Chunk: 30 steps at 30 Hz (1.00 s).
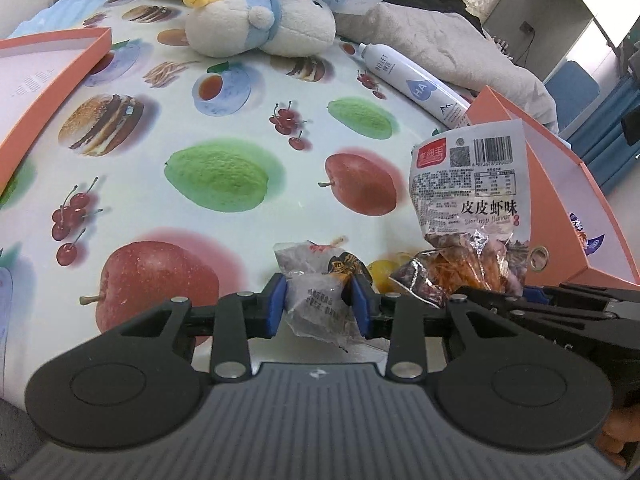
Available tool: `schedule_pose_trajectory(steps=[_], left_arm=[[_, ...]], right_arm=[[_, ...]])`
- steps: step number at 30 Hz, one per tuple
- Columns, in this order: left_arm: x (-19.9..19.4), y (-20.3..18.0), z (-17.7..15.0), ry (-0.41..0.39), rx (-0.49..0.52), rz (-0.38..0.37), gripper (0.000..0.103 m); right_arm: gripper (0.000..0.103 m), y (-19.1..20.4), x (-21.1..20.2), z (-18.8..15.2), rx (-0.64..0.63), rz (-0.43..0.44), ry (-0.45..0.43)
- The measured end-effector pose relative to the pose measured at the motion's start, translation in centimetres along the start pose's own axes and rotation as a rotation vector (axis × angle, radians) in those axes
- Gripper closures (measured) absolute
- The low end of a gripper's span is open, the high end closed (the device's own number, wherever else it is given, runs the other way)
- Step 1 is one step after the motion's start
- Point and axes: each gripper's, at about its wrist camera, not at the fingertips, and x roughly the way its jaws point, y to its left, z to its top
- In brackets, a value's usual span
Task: Organize snacks
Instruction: 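Lift the shrimp-skin packet with the right tool and carry it over the pink box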
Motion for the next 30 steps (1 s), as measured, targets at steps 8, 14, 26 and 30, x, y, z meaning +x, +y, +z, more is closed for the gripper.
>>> schedule_pose_trajectory(steps=[8,14,26,30], left_arm=[[-0.7,-0.5,0.9,-0.015,0.008,-0.009,0.065],[-1.3,-1.9,2.1,-0.022,0.054,-0.008,0.065],[-4.9,-5.7,6.8,-0.089,0.103,-0.029,0.065],[-6.4,-7.3,8.4,-0.125,0.134,-0.043,0.065]], right_arm=[[0.073,-0.2,-0.2,0.1,-0.031,-0.053,0.032],[0.073,-0.5,-1.7,0.2,-0.012,-0.062,0.006],[0.073,-1.8,-6.4,3.6,0.006,-0.062,-0.115],[0.073,-2.2,-8.1,4.7,0.002,-0.062,-0.153]])
